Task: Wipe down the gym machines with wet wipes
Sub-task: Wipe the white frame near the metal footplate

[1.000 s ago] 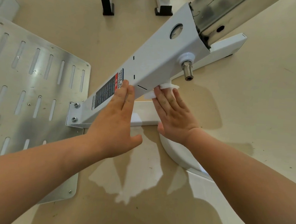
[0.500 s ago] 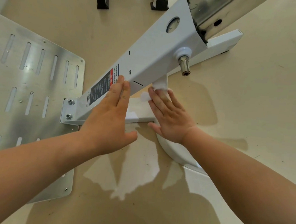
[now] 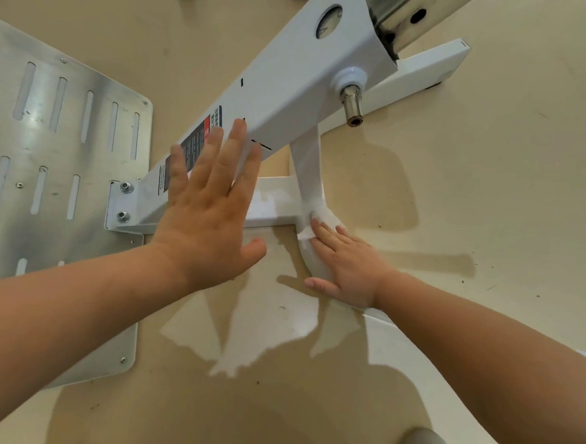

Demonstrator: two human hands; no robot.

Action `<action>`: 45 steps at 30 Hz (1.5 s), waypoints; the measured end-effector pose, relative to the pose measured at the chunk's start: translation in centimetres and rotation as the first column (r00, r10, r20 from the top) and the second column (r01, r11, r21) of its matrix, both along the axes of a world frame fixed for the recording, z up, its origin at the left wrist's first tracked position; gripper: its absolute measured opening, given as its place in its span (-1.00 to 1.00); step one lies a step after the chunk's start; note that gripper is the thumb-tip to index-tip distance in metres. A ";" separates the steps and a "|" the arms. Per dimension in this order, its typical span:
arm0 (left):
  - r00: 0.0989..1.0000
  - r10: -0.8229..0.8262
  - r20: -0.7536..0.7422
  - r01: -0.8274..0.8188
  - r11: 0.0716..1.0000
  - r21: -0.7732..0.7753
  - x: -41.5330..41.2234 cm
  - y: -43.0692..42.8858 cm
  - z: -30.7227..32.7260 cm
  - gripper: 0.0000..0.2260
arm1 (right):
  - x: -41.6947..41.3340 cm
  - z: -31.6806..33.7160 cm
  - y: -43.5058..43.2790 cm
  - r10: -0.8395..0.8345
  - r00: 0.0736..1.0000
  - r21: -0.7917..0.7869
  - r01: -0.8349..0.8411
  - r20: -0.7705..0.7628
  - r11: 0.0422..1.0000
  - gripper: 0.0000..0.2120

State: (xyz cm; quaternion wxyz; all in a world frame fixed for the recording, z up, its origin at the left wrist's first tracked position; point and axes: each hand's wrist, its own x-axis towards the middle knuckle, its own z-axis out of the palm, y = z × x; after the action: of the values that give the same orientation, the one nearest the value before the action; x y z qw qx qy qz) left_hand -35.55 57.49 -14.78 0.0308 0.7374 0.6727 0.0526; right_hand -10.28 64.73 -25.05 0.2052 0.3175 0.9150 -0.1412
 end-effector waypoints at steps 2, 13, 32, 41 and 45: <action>0.997 -0.065 -0.044 0.068 0.996 0.062 0.7 0.3 -0.1 0.00 | 2.4 -0.8 -1.2 -0.110 0.994 -0.054 0.110 0.011 0.992 0.17; 0.880 -0.381 -0.283 0.299 0.909 -0.291 2.8 0.1 -3.4 -0.16 | 0.3 -1.9 -4.9 -0.082 0.990 -0.026 0.080 -0.115 0.996 0.00; 0.907 -0.379 -0.186 0.193 0.763 -0.617 7.9 4.0 -9.5 -0.18 | -0.5 -3.3 -8.7 -0.442 0.897 0.045 0.441 0.024 0.896 -0.06; 0.933 -0.326 -0.151 0.178 0.784 -0.594 8.1 3.0 -10.6 -0.22 | -0.7 -4.2 -9.0 -0.509 0.860 0.022 0.509 0.019 0.860 0.07; 0.956 -0.277 -0.093 0.165 0.773 -0.612 7.9 2.9 -11.0 -0.22 | 3.8 -4.3 -12.7 -0.689 0.722 0.055 0.687 0.061 0.725 0.10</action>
State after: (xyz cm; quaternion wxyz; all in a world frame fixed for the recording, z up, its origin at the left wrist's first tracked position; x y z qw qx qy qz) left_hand -27.61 60.42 -25.74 0.2077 0.7656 0.5629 -0.2320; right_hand -6.52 52.01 -29.38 0.1689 0.6422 0.7253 -0.1816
